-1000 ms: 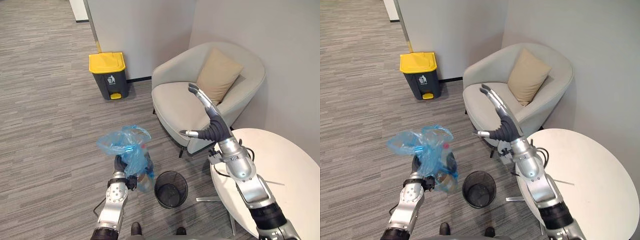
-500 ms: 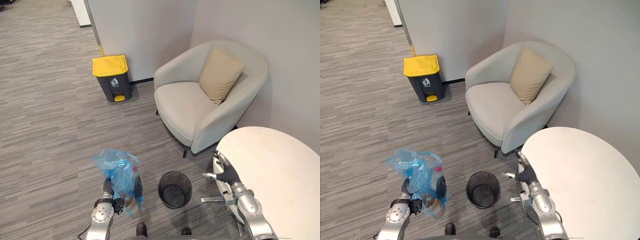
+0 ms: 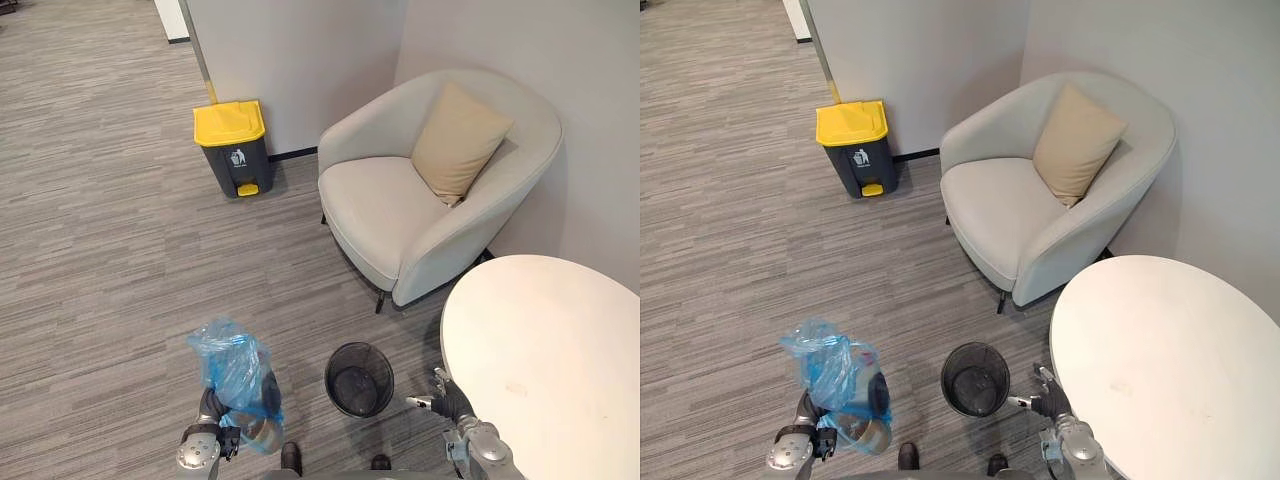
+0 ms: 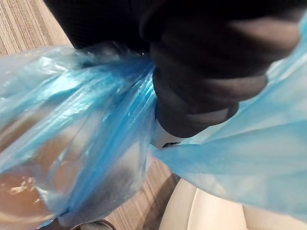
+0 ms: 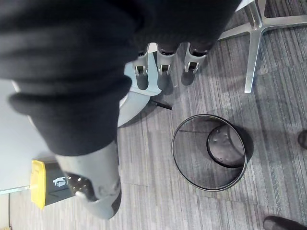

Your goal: Gather rubbish on tea table into small bin, then transfer packed bag to large trash can.

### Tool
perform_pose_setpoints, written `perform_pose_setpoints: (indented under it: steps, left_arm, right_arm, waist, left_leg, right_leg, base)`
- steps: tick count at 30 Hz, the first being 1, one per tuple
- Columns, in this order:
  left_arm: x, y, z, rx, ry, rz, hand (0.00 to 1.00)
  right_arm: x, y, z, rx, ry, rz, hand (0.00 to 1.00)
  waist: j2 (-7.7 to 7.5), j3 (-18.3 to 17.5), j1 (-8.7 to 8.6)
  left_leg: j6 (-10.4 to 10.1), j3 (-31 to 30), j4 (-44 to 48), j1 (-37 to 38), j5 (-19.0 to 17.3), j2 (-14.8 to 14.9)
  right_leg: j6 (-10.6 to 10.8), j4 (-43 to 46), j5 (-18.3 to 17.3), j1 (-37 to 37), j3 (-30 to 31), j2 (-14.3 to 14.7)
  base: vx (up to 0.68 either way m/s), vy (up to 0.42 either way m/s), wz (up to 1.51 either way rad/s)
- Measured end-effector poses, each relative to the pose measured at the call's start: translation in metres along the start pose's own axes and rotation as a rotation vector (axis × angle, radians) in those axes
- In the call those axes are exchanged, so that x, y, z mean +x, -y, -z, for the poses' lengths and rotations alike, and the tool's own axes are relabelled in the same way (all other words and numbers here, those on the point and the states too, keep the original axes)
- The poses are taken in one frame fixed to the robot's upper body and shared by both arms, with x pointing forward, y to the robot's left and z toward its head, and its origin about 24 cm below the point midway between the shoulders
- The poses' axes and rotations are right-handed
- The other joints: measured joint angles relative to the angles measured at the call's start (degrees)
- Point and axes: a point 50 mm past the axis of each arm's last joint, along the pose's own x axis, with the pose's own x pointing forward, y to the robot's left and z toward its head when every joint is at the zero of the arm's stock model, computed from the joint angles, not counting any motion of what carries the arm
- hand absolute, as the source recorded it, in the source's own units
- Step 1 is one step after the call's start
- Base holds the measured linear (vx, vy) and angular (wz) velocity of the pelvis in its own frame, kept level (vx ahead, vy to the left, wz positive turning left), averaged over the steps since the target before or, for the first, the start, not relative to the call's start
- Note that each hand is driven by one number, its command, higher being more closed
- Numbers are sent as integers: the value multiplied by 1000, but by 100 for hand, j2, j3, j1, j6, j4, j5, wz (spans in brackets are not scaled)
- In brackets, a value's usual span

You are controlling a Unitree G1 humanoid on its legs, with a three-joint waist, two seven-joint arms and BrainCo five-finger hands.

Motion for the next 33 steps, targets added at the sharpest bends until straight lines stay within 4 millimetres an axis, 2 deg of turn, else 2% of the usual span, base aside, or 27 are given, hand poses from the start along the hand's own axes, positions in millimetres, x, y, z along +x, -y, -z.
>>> perform_pose_setpoints:
  steps: [8,11,13,16,18,19,20,21,22,23,24,25,26,28,29,31,32,33]
  left_arm:
    - [-4,1,10,2,-38,6,100]
    - [-3,1,9,-5,-37,5,100]
    - [-2,2,7,-6,-29,11,100]
    - [4,4,-4,-22,5,13,100]
    - [7,5,-14,-27,41,15,100]
    - [7,3,-19,-27,64,10,100]
    - [7,2,-19,-24,67,9,100]
    - [7,3,-20,-27,69,9,100]
    - [6,2,-20,-28,74,7,100]
    - [5,3,-19,-30,71,7,100]
    - [6,7,-23,-48,79,11,100]
    - [6,12,-24,-63,82,18,100]
    - [4,22,-26,-93,91,33,100]
    - [2,26,-30,-127,107,37,100]
    - [1,24,-33,-138,123,32,100]
    - [4,22,-41,-138,152,28,100]
    - [6,22,-47,-138,172,31,100]
    - [5,23,-50,-136,187,35,100]
  right_arm:
    - [-1,3,11,15,-64,29,0]
    - [2,4,8,16,-57,33,0]
    - [7,4,1,12,-48,34,0]
    - [11,4,-6,11,-30,33,0]
    - [12,2,-6,13,-28,33,0]
    - [13,-3,-9,18,-20,27,0]
    - [13,-6,-9,17,-18,21,0]
    - [14,-10,-10,12,-13,5,0]
    - [14,-12,-14,14,3,0,0]
    - [15,-12,-17,13,15,1,0]
    - [16,-10,-22,8,37,9,0]
    - [17,-8,-26,6,51,15,0]
    - [17,-5,-30,2,66,29,0]
    - [14,-5,-30,5,75,39,0]
    - [13,-4,-29,17,75,47,0]
    - [14,-1,-31,29,81,71,0]
    - [14,2,-32,39,87,87,0]
    - [12,7,-31,44,84,112,0]
  waist:
    - [-38,59,14]
    - [-78,190,25]
    - [-133,369,-5]
    - [-146,589,-13]
    - [-115,618,0]
    - [-134,632,37]
    - [-126,638,45]
    - [-223,591,47]
    - [-295,548,81]
    - [-327,541,97]
    - [-331,560,103]
    - [-241,601,117]
    - [-87,674,183]
    - [-9,710,207]
    - [42,730,192]
    - [29,780,176]
    - [-10,842,175]
    - [-39,857,145]
  left_leg:
    - [38,91,2,27,-44,-73]
    - [60,193,51,-15,-50,-96]
    - [124,195,477,-228,-212,-144]
    - [233,89,1668,-812,-723,-139]
    - [266,-33,1979,-1099,-836,-96]
    - [281,-76,2012,-1221,-855,-61]
    - [267,-125,2048,-1266,-845,-74]
    - [236,-264,2144,-1393,-821,-104]
    - [180,-385,2282,-1624,-774,-147]
    - [127,-451,2321,-1743,-718,-167]
    - [48,-577,2307,-1929,-539,-158]
    - [0,-641,2237,-1971,-464,-101]
    - [-23,-764,2004,-1934,-265,28]
    - [-54,-897,1634,-1814,6,111]
    - [-77,-763,1435,-1782,-24,268]
    - [43,-295,1545,-1925,-356,456]
    - [61,-139,1983,-2044,-371,478]
    - [186,56,2808,-2072,-501,476]
  right_leg:
    - [93,250,-112,-145,100,-95]
    - [80,472,-132,-322,222,-153]
    - [106,862,-271,-522,264,-235]
    - [195,1729,-600,-890,370,-394]
    - [332,1879,-688,-942,548,-364]
    - [372,2641,-1033,-1137,777,-356]
    - [416,3053,-1183,-1205,839,-360]
    - [517,3461,-1352,-1155,964,-369]
    - [503,3392,-1610,-1066,1135,-351]
    - [411,3248,-1758,-1037,1206,-312]
    - [136,2865,-1968,-968,1171,-243]
    - [94,2725,-1975,-946,1125,-157]
    - [4,2585,-1851,-919,978,-5]
    - [-75,2643,-1803,-907,755,92]
    - [-200,2617,-1725,-903,585,162]
    - [-384,2291,-1471,-873,314,147]
    - [-445,2225,-1389,-882,154,56]
    - [-474,2157,-1326,-850,-51,-72]
  base:
    - [-20,27,-5]
    - [-13,26,-16]
    - [-31,21,-2]
    - [-52,13,16]
    - [-133,14,43]
    - [-156,-25,45]
    - [-71,-98,46]
    - [-72,-158,51]
    - [-88,-187,53]
    - [-151,-234,57]
    - [-139,-191,40]
    - [-197,-209,41]
    - [-213,-171,26]
    - [-243,-229,46]
    - [-193,-209,57]
    - [-161,-144,58]
    - [-190,-134,80]
    - [-143,-91,74]
